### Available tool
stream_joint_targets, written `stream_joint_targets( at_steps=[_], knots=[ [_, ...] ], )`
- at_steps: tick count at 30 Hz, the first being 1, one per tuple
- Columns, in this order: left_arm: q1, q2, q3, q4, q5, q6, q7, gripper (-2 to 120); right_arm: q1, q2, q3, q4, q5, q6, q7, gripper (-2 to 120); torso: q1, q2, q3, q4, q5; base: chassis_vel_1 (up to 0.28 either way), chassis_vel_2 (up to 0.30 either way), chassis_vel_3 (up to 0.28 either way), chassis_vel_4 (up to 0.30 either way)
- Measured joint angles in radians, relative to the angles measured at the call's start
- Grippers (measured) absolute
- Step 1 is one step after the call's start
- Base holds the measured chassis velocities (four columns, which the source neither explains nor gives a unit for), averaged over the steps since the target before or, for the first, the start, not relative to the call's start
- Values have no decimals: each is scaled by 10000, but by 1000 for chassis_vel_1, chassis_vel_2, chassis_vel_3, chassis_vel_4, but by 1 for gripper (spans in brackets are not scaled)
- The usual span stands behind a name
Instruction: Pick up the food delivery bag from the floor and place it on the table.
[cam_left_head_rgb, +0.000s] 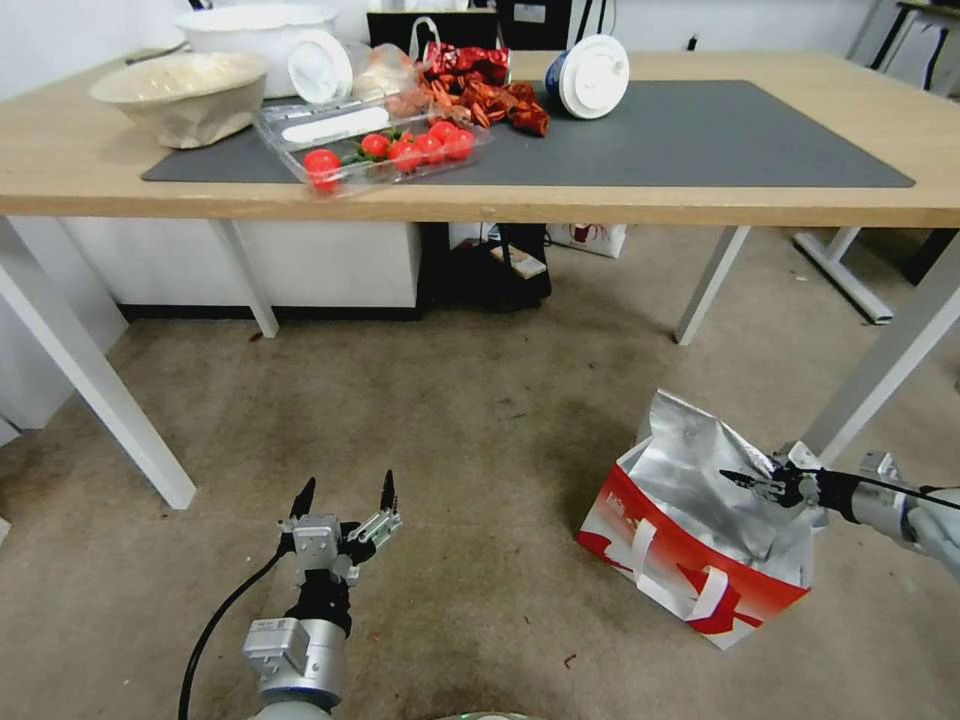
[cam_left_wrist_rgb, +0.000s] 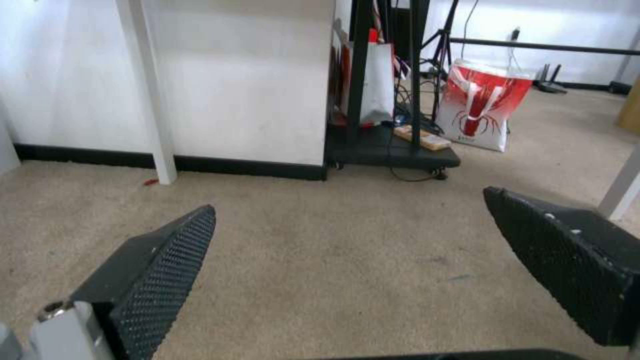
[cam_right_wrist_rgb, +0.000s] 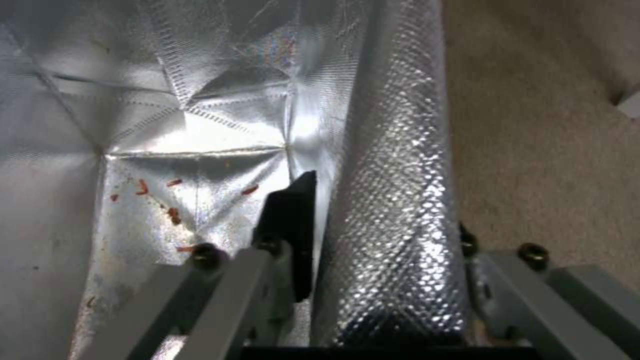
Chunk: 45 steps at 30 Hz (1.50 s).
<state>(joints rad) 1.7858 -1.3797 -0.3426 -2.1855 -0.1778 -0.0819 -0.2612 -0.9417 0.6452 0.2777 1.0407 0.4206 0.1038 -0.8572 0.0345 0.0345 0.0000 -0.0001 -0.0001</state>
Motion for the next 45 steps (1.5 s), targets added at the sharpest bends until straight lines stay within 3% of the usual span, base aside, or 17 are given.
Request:
stream_joint_targets(
  at_steps=[6,17,24,26,28,32,34,38,45],
  knots=[
    [-16,-2,-5,8,-9,-23,-3,100,25,-79,-49,96,-80,192,-351,0,-1,0,0,0,0,0,0,0,0],
    [44,37,-80,-17,263,17,-23,100,-373,-315,246,740,786,93,-1680,0,0,0,0,0,3,0,0,0,0],
    [68,70,-137,-116,270,83,59,100,-1244,-1265,1000,2409,1758,-467,-2649,0,0,0,0,2,2,0,0,0,0],
    [110,69,-141,-212,210,153,189,100,-2003,-1996,1707,3349,2208,-955,-3269,0,0,0,0,0,0,0,0,0,0],
    [109,70,-142,-214,202,154,194,100,-2116,-2097,1800,3455,2254,-1006,-3367,0,0,1,-1,-1,0,0,0,0,0],
    [95,76,-190,-244,49,73,165,100,-3302,-3220,2613,4355,2875,-1489,-4757,0,0,1,-1,-2,-1,0,0,0,0],
    [96,76,-193,-252,32,67,163,100,-3379,-3294,2664,4408,2945,-1541,-4874,0,0,1,-1,-2,-1,0,0,0,0],
    [153,72,-294,-355,-140,-125,122,100,-3784,-3808,3131,4861,3508,-2149,-6079,0,0,1,0,2,0,0,0,0,0],
    [188,50,-438,-551,-277,-85,-65,100,-3807,-3890,3209,5258,3623,-2415,-6473,0,0,1,0,1,1,0,0,0,0]
  ],
)
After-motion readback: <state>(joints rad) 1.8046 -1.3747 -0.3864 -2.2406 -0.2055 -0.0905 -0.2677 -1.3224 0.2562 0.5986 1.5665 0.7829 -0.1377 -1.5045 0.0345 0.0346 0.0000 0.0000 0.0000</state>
